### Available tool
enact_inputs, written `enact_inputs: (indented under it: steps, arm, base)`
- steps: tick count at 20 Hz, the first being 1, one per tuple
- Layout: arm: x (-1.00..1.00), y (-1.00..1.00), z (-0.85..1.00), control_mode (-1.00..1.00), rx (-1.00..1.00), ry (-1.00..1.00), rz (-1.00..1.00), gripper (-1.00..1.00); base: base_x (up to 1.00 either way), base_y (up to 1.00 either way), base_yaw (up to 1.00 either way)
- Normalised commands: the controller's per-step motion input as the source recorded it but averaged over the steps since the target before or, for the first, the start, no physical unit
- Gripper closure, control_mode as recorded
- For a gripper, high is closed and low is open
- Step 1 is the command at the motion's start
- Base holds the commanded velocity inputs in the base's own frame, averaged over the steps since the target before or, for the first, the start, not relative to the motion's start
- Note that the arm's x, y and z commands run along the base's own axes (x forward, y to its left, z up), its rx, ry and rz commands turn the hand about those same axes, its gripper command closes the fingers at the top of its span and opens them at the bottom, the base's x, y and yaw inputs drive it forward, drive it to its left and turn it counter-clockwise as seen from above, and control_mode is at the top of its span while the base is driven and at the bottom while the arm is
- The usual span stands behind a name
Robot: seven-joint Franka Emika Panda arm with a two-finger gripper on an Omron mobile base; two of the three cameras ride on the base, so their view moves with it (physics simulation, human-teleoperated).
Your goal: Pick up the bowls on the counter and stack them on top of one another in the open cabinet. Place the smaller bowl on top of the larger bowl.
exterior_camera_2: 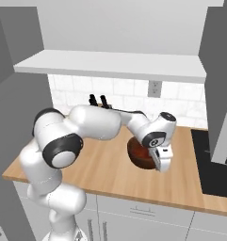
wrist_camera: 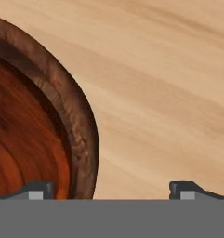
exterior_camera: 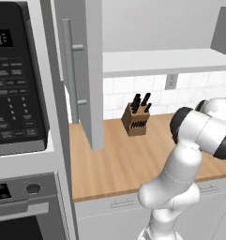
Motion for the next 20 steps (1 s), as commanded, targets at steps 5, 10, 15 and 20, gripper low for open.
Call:
enact_inputs:
  steps: [5,10,15,20]
  arm:
    - [0.71,0.00,-0.25,-1.00,-0.01,-0.01,0.00,-1.00]
    - [0.48,0.06,-0.41,-1.00,-0.03,0.00,0.00,-1.00]
    - [0.01,0.02,-0.15,-1.00,-0.02,0.00,0.00,1.00]
    - [-0.19,0.02,0.35,-1.00,0.00,-0.08,0.00,1.00]
  base:
    - [0.00,0.00,0.00]
    - [0.00,0.00,0.00]
    - [0.00,0.00,0.00]
    - [0.00,0.00,0.00]
